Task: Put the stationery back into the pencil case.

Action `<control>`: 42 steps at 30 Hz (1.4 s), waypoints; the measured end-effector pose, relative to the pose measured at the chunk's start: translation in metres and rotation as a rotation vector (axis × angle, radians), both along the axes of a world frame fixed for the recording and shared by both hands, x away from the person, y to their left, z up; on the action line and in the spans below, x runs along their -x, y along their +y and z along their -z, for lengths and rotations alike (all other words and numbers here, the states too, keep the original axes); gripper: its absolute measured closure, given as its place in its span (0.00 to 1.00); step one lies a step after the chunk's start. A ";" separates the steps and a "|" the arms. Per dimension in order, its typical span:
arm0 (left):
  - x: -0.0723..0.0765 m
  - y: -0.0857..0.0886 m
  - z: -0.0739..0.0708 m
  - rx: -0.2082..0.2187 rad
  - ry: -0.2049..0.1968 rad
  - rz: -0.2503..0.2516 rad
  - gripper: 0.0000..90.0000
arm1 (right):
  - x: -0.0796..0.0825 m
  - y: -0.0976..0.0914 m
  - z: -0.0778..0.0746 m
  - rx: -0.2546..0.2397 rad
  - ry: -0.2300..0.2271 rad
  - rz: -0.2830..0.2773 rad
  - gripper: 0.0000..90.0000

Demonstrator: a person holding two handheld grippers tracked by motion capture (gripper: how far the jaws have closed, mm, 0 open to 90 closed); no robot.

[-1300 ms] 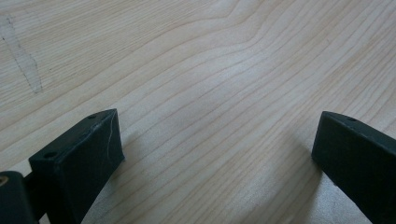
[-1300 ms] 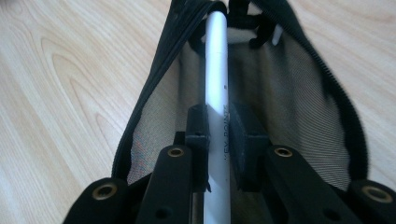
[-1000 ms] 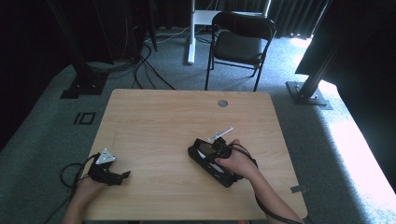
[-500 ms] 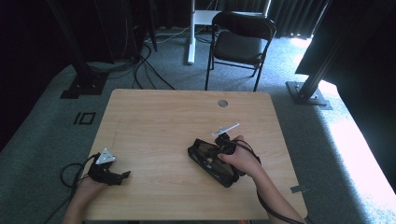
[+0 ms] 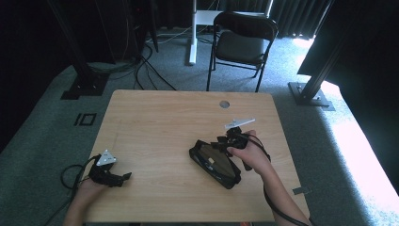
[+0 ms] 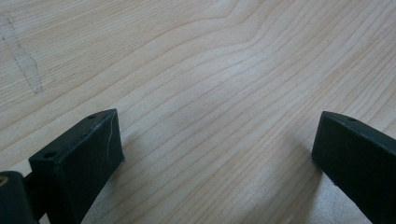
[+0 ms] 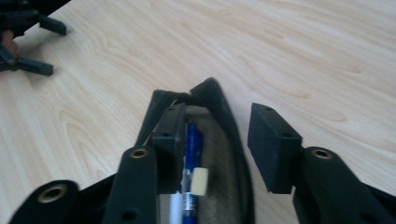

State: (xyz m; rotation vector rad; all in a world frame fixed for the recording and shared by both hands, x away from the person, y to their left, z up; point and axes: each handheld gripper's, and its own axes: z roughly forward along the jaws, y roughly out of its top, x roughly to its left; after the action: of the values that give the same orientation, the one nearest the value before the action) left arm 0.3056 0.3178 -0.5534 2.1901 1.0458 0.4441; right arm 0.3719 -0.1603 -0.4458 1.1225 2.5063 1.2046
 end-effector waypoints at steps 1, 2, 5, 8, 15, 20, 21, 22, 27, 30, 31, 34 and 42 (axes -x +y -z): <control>0.000 0.000 0.000 0.000 0.000 0.000 0.02 | -0.001 -0.002 -0.001 -0.008 -0.008 0.008 0.59; 0.000 0.000 0.000 0.000 0.000 0.000 0.02 | -0.002 -0.006 -0.001 -0.014 -0.022 0.026 0.57; 0.000 0.000 0.000 0.000 0.000 0.000 0.02 | -0.006 -0.013 -0.001 -0.033 -0.044 0.064 0.53; 0.000 0.000 0.000 0.000 0.000 0.000 0.02 | -0.009 -0.020 -0.001 -0.038 -0.065 0.102 0.48; 0.000 0.000 0.000 0.000 0.000 0.000 0.02 | -0.014 -0.038 0.003 -0.036 -0.083 0.173 0.44; 0.000 0.000 0.000 0.000 0.000 0.000 0.02 | -0.016 -0.050 0.008 -0.024 -0.093 0.224 0.42; 0.000 0.000 0.000 0.000 0.000 0.000 0.02 | -0.016 -0.052 0.009 -0.021 -0.096 0.231 0.42; 0.000 0.000 0.000 0.000 0.000 0.000 0.02 | -0.017 -0.054 0.011 -0.020 -0.096 0.241 0.42; 0.000 0.000 0.000 0.000 0.000 0.000 0.02 | -0.018 -0.064 0.019 -0.018 -0.099 0.286 0.39; 0.000 0.000 0.000 0.000 0.000 0.000 0.02 | -0.017 -0.070 0.025 -0.014 -0.103 0.309 0.38; 0.000 0.000 0.000 0.001 0.000 0.000 0.02 | -0.017 -0.072 0.027 -0.011 -0.107 0.314 0.37; 0.000 0.000 0.000 0.000 0.000 0.000 0.02 | -0.016 -0.078 0.034 -0.004 -0.108 0.333 0.36; 0.000 0.000 0.000 0.000 0.000 0.000 0.02 | -0.011 -0.095 0.055 0.015 -0.106 0.411 0.33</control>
State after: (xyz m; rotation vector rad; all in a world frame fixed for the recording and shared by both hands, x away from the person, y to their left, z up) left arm 0.3056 0.3178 -0.5534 2.1900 1.0458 0.4440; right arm 0.3831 -0.2558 -0.5004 1.4367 2.0649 1.0930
